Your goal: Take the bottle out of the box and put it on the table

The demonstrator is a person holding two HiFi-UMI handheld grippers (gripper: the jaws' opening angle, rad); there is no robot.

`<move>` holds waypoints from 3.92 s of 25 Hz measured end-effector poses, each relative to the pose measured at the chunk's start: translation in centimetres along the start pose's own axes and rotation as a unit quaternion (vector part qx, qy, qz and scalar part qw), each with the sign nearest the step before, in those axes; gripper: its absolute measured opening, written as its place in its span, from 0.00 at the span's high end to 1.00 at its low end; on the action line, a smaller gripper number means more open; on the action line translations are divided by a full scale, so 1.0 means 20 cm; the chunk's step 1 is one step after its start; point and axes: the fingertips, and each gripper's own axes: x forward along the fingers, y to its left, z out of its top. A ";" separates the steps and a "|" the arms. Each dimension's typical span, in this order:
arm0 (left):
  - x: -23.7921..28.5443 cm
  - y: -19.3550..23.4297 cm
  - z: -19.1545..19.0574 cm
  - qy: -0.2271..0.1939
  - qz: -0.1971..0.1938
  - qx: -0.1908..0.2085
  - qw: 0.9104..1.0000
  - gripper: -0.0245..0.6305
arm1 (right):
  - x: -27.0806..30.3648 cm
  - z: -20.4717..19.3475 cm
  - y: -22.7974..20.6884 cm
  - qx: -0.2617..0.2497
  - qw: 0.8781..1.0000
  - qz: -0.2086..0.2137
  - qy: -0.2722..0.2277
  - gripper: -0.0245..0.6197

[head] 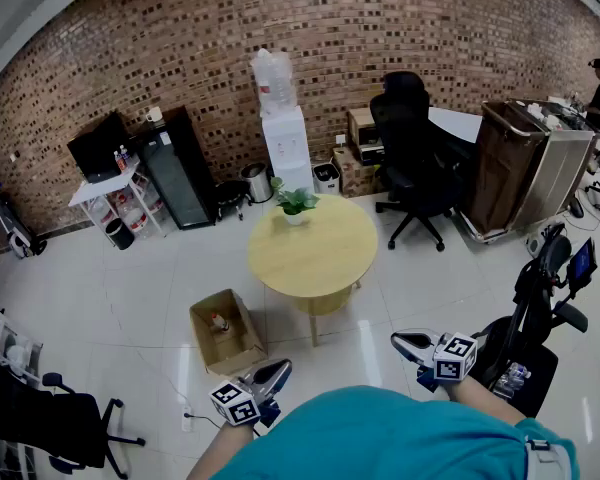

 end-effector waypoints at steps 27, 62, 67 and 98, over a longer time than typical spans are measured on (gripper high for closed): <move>0.50 -0.10 -0.20 0.038 0.012 -0.001 0.999 0.96 | -0.25 -0.03 -0.34 0.016 0.999 0.030 -0.013 0.96; 0.58 1.59 0.10 0.023 0.090 -0.003 0.996 0.96 | 1.15 0.13 -1.55 0.024 0.996 0.084 0.019 0.96; 0.63 1.81 0.04 0.011 0.153 -0.005 0.988 0.96 | 1.47 0.08 -1.80 0.021 0.986 0.164 0.033 0.96; -1.14 3.67 0.08 -0.002 0.389 -0.087 0.917 0.96 | 4.56 -0.69 -1.68 0.009 0.921 0.350 0.171 0.89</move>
